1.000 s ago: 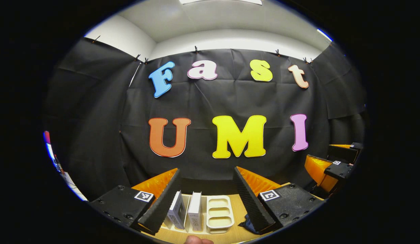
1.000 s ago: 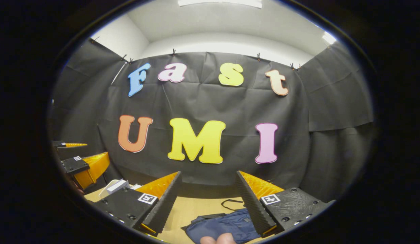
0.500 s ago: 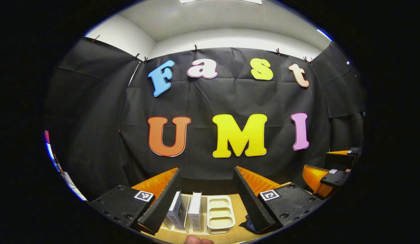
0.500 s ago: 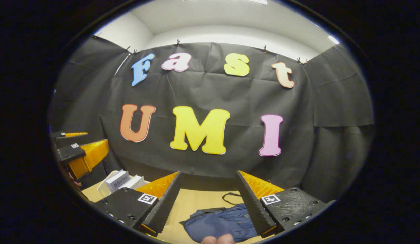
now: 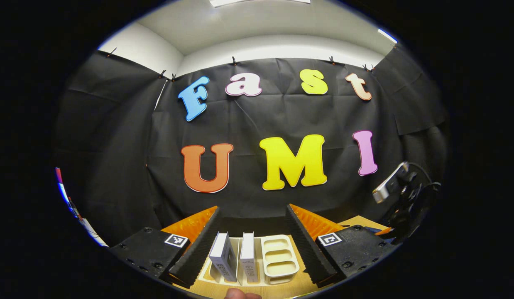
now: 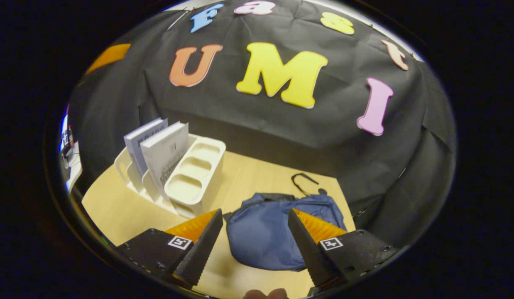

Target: Open the schoolbag, grab two books from the bookshelf and put them into the schoolbag.

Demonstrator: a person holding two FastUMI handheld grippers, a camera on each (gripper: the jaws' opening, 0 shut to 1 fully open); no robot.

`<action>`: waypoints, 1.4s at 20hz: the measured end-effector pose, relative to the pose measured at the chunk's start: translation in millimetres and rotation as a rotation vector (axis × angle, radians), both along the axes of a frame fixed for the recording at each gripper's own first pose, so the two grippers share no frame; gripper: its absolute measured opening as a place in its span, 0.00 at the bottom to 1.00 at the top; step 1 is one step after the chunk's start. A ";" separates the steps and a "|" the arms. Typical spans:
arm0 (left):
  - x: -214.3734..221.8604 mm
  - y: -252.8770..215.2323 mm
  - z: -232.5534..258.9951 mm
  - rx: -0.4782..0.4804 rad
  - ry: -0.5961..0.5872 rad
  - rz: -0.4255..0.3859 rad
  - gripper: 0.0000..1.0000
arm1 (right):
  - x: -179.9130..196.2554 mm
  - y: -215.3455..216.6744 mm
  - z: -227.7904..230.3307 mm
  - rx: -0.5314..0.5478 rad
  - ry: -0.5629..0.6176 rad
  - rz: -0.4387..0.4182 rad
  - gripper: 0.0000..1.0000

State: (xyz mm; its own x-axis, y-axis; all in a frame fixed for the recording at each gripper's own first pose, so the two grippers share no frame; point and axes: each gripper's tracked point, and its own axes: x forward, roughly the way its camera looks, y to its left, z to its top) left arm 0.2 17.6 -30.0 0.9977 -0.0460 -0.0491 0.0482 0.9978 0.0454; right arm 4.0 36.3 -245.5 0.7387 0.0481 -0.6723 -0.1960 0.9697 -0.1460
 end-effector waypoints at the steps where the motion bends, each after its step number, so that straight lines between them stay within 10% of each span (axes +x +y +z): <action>1: -1.0 2.7 -2.3 0.004 0.008 0.003 0.97 | -3.0 0.0 -19.1 -0.013 0.053 0.006 0.96; 12: -10.4 18.0 -15.5 -0.027 0.041 0.070 0.98 | -2.8 3.1 -171.0 -0.134 0.431 -0.008 0.96; 23: -9.9 21.8 -25.0 -0.030 0.076 0.099 0.97 | 12.9 -12.1 -210.5 -0.198 0.500 -0.107 0.98; 28: -9.7 19.9 -27.9 -0.054 0.094 0.099 0.97 | 11.3 -3.7 -206.5 -0.138 0.540 -0.099 0.62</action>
